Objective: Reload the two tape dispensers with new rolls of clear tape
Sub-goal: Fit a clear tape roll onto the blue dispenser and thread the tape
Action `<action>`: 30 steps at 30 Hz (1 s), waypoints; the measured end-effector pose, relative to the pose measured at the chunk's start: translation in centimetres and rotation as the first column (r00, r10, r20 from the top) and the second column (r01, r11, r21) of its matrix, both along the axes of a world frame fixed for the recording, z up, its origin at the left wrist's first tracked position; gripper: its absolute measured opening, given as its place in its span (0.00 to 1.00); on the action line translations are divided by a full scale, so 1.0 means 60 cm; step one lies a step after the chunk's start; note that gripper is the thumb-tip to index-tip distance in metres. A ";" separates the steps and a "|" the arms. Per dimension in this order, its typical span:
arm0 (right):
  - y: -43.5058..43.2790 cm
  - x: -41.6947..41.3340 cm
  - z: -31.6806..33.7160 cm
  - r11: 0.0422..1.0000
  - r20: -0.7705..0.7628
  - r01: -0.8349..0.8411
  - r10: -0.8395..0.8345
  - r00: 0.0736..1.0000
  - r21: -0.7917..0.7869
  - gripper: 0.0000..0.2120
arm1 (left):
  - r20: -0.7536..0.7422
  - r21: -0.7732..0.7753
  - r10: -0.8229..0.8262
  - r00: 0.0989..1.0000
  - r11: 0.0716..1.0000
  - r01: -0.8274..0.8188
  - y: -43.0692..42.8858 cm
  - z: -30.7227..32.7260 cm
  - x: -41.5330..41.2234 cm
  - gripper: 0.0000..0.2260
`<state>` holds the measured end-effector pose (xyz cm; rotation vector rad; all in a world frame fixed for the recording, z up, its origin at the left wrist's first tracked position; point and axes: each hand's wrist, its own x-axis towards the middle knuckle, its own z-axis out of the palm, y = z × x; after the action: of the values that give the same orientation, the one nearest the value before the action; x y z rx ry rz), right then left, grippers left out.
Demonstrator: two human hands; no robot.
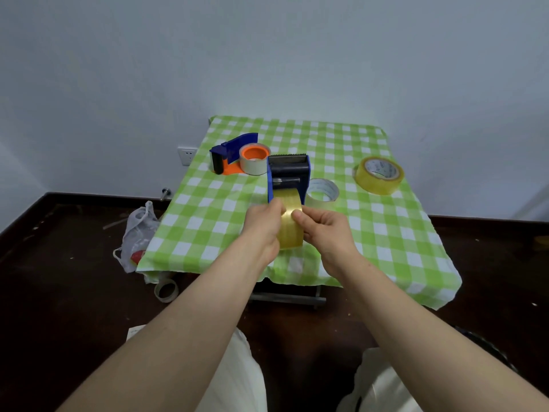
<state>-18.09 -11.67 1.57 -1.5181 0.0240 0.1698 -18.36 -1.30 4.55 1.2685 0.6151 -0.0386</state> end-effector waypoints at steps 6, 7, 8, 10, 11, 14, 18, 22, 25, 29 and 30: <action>-0.006 0.001 0.003 0.999 -0.035 0.030 -0.031 0.999 -0.026 0.14 | 0.076 0.013 -0.055 0.996 0.998 0.055 -0.005 -0.006 -0.003 0.12; -0.006 0.002 0.004 0.999 -0.041 0.039 -0.040 0.998 -0.027 0.16 | 0.083 0.014 -0.063 0.995 0.998 0.062 -0.006 -0.006 -0.004 0.12; -0.007 0.003 0.005 0.999 -0.047 0.042 -0.043 0.998 -0.025 0.16 | 0.087 0.019 -0.070 0.994 0.997 0.068 -0.007 -0.008 -0.004 0.12; -0.010 0.005 0.008 0.999 -0.059 0.034 -0.035 0.998 -0.009 0.16 | 0.082 0.013 -0.091 0.992 0.996 0.091 -0.008 -0.008 -0.005 0.11; -0.013 0.006 0.011 1.000 -0.066 0.026 -0.026 0.997 0.000 0.15 | 0.076 -0.011 -0.090 0.993 0.996 0.091 -0.007 -0.007 -0.006 0.09; -0.016 0.012 0.014 1.000 -0.106 0.007 -0.005 0.994 0.020 0.13 | 0.021 -0.124 -0.032 0.999 0.992 0.034 -0.004 -0.006 0.000 0.05; -0.007 0.021 0.025 0.996 -0.216 0.085 -0.083 0.973 -0.002 0.07 | -0.024 -0.139 -0.019 1.000 0.990 0.015 -0.004 -0.013 0.008 0.12; 0.007 0.024 0.033 0.986 -0.286 0.168 -0.161 0.945 0.001 0.08 | -0.018 -0.165 -0.047 0.999 0.985 0.043 -0.005 -0.016 0.005 0.05; 0.010 0.025 0.032 0.984 -0.260 0.179 -0.171 0.950 0.007 0.07 | -0.034 -0.163 -0.013 0.999 0.987 0.007 -0.004 -0.017 0.010 0.10; 0.008 0.022 0.029 0.990 -0.182 0.117 -0.102 0.978 0.075 0.09 | -0.065 -0.188 0.019 0.998 0.982 -0.031 -0.001 -0.014 0.015 0.14; 0.008 0.021 0.028 0.992 -0.162 0.091 -0.076 0.984 0.085 0.10 | -0.067 -0.197 0.020 0.998 0.980 -0.033 0.001 -0.014 0.016 0.14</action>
<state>-16.85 -11.21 3.23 -1.4056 0.2046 0.2213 -17.42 -1.27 3.73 1.0694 0.6674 -0.1164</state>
